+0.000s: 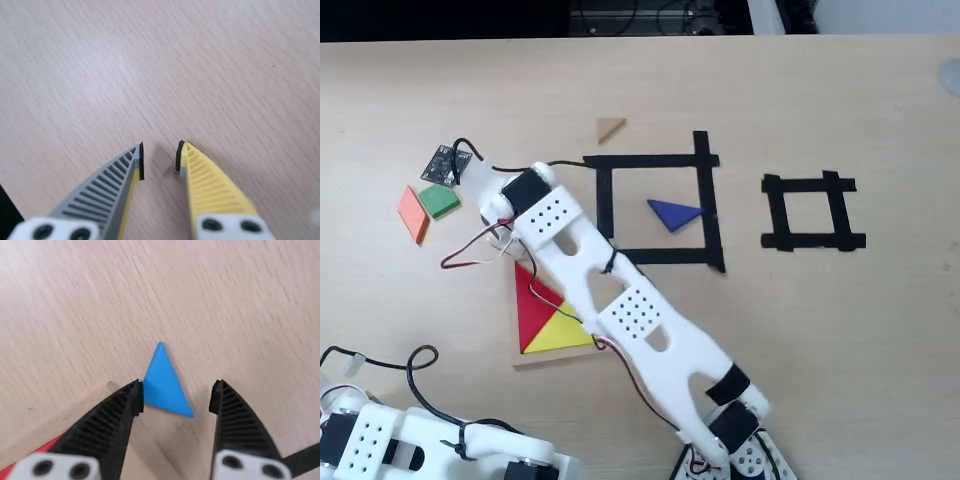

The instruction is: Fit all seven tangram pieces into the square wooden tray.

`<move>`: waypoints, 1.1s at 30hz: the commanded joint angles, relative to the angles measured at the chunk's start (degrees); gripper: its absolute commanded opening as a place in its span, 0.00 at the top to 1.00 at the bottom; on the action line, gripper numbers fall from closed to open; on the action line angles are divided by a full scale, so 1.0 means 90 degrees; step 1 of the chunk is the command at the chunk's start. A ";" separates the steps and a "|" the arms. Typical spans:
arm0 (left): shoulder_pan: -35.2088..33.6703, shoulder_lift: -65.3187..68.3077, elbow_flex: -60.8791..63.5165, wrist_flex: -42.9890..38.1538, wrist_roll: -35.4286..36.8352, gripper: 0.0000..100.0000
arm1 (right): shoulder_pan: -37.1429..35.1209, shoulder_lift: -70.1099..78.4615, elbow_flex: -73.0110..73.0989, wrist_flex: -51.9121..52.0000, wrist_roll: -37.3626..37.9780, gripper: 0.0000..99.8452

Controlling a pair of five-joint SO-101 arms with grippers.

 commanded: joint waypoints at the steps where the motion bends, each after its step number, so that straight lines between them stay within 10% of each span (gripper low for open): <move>1: 0.0044 -0.0049 -0.0024 -0.0098 -0.0039 0.86 | 0.0020 -0.0669 -0.0327 0.0195 0.0166 0.76; 33: 0.0044 -0.0049 -0.0024 -0.0098 -0.0039 0.86 | -0.0166 -0.0884 0.0835 0.0410 0.2823 0.76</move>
